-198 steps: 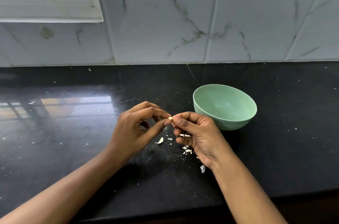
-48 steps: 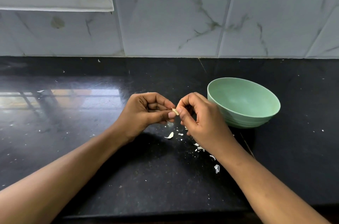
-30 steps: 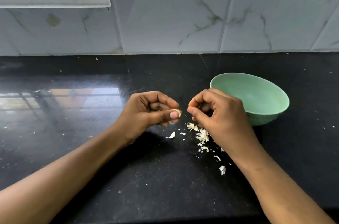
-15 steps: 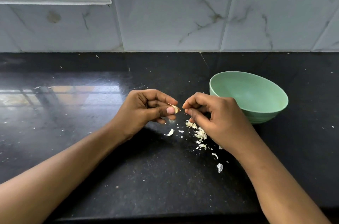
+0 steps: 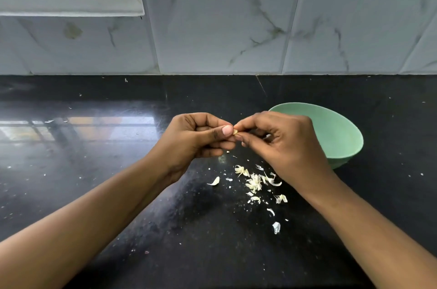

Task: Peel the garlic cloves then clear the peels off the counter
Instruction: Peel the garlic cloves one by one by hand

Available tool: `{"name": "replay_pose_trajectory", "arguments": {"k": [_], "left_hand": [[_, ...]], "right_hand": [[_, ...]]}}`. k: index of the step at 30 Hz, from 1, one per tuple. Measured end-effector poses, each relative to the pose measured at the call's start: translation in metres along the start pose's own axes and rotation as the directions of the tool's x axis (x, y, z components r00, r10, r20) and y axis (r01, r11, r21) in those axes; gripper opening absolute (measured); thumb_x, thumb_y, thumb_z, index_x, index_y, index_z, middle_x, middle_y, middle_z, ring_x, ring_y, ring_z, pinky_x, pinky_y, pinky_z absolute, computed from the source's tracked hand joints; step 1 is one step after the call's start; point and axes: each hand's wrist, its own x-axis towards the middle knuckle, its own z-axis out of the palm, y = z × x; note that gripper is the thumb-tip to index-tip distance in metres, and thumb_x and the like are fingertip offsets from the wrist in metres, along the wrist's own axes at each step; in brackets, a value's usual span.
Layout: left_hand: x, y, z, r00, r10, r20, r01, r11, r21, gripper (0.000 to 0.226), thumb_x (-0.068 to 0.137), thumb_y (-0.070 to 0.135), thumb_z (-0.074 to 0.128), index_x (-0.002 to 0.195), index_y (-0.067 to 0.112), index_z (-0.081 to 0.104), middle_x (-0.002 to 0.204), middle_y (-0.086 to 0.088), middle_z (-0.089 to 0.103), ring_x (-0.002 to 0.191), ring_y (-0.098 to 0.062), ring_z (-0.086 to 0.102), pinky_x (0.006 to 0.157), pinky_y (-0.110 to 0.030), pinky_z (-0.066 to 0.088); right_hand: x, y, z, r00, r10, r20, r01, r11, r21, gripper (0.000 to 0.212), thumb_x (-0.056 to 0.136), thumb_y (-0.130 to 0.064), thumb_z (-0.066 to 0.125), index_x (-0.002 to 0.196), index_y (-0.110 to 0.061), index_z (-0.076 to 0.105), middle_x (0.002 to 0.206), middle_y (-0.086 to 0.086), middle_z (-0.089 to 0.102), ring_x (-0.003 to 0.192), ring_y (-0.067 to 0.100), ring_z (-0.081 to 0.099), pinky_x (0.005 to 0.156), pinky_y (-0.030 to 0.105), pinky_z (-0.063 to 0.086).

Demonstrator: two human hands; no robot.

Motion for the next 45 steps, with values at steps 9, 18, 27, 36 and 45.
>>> {"name": "replay_pose_trajectory", "arguments": {"k": [9, 18, 27, 36, 45], "left_hand": [[0.003, -0.009, 0.000, 0.999, 0.028, -0.020, -0.028, 1.000, 0.008, 0.014, 0.060, 0.027, 0.072, 0.066, 0.014, 0.073, 0.070, -0.009, 0.073, 0.060, -0.011, 0.069, 0.053, -0.017, 0.053], [0.000, -0.020, 0.001, 0.993, 0.090, -0.075, -0.088, 0.996, 0.028, 0.014, 0.059, 0.027, 0.073, 0.068, 0.016, 0.075, 0.071, -0.012, 0.073, 0.061, -0.012, 0.069, 0.056, -0.019, 0.055], [-0.003, -0.017, 0.000, 0.990, 0.125, -0.058, -0.122, 0.992, 0.043, 0.016, 0.059, 0.026, 0.074, 0.070, 0.014, 0.075, 0.074, -0.013, 0.074, 0.065, -0.014, 0.071, 0.059, -0.020, 0.056], [-0.003, -0.021, 0.000, 0.992, 0.117, -0.045, -0.117, 0.993, -0.003, 0.014, 0.059, 0.021, 0.074, 0.071, 0.015, 0.075, 0.073, -0.011, 0.074, 0.066, -0.013, 0.070, 0.059, -0.021, 0.056], [-0.003, -0.025, 0.005, 0.994, 0.045, -0.104, -0.059, 0.989, -0.134, 0.013, 0.058, 0.018, 0.073, 0.070, 0.012, 0.074, 0.073, -0.010, 0.073, 0.066, -0.014, 0.070, 0.058, -0.022, 0.056]], "right_hand": [[-0.008, 0.005, 0.007, 0.997, -0.073, -0.032, 0.070, 0.995, -0.074, 0.006, 0.080, -0.018, 0.073, 0.084, -0.013, 0.072, 0.075, -0.004, 0.068, 0.064, 0.011, 0.063, 0.056, 0.032, 0.051], [-0.010, 0.005, 0.007, 0.996, -0.083, 0.013, 0.084, 0.989, -0.123, 0.004, 0.081, -0.018, 0.071, 0.080, -0.014, 0.069, 0.074, -0.006, 0.064, 0.061, 0.010, 0.060, 0.054, 0.032, 0.048], [-0.009, 0.002, 0.006, 0.997, -0.077, 0.029, 0.080, 0.988, -0.133, 0.005, 0.080, -0.017, 0.070, 0.078, -0.014, 0.066, 0.072, -0.006, 0.061, 0.060, 0.011, 0.057, 0.051, 0.027, 0.045], [-0.009, 0.003, 0.006, 0.994, -0.058, 0.091, 0.067, 0.993, -0.098, 0.005, 0.082, -0.016, 0.066, 0.079, -0.014, 0.062, 0.074, -0.008, 0.056, 0.058, 0.010, 0.052, 0.051, 0.025, 0.044], [-0.010, 0.002, 0.015, 0.994, -0.061, 0.089, 0.068, 0.994, -0.086, 0.006, 0.079, -0.014, 0.065, 0.078, -0.012, 0.060, 0.072, -0.006, 0.054, 0.056, 0.009, 0.049, 0.048, 0.025, 0.041]]}}
